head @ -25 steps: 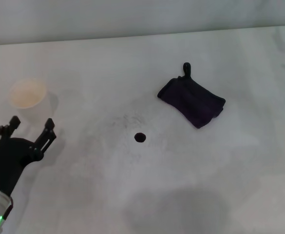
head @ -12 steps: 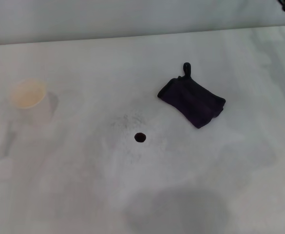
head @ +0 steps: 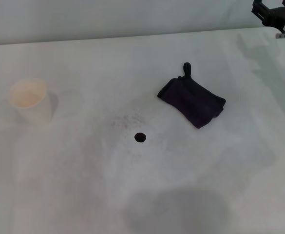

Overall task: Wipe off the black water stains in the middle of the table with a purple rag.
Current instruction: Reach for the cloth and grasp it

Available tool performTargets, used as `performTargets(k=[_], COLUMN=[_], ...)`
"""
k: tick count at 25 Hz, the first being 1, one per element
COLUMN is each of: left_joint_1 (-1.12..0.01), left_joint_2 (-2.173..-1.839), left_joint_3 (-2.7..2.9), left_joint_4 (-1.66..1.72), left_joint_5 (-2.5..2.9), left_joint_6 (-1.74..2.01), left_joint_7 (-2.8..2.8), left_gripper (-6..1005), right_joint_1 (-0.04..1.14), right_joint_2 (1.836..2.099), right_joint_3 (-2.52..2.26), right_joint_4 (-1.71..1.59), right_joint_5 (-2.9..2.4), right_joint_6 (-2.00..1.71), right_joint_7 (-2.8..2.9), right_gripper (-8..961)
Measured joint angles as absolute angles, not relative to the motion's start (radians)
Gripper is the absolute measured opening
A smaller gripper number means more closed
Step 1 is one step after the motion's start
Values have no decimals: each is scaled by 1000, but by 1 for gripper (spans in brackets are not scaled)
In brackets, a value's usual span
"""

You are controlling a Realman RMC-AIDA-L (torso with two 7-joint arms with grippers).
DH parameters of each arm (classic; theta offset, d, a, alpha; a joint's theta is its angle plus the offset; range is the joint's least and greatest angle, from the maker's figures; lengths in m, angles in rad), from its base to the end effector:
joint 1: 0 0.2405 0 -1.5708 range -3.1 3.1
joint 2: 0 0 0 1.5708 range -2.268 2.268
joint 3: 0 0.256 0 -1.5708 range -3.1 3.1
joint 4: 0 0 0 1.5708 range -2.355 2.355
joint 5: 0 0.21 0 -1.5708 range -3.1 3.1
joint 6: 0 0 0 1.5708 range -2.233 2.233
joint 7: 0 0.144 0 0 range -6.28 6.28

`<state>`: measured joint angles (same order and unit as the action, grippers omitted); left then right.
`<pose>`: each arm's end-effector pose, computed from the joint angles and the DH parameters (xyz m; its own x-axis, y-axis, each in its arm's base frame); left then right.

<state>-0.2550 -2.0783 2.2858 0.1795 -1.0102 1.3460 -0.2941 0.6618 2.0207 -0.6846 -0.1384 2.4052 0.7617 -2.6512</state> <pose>-0.3711 0.2683 0.0184 0.5450 -0.1466 0.8255 0.8384 0.0831 -0.5387 0.3352 0.4198 0.0414 0.6467 -0.1339 -0.7509 -0.7601 -0.0314 -0.6491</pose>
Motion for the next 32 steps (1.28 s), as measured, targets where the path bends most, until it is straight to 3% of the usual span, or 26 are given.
performTargets(k=[14, 32], left_joint_1=[-336, -343], left_joint_2=[-2080, -2082], left_joint_3=[2286, 2301], left_joint_4=[162, 175], left_joint_5=[-1205, -1198], left_joint_6=[1226, 1170], left_joint_7=[-294, -290], left_gripper=[893, 892], right_joint_1=[661, 602], right_joint_2=[2009, 2004], right_joint_3=[-745, -1100], right_joint_4=[-206, -365], right_joint_5=[2404, 2345], right_joint_6=[641, 619], right_joint_7=[-2580, -2215], right_gripper=[869, 869])
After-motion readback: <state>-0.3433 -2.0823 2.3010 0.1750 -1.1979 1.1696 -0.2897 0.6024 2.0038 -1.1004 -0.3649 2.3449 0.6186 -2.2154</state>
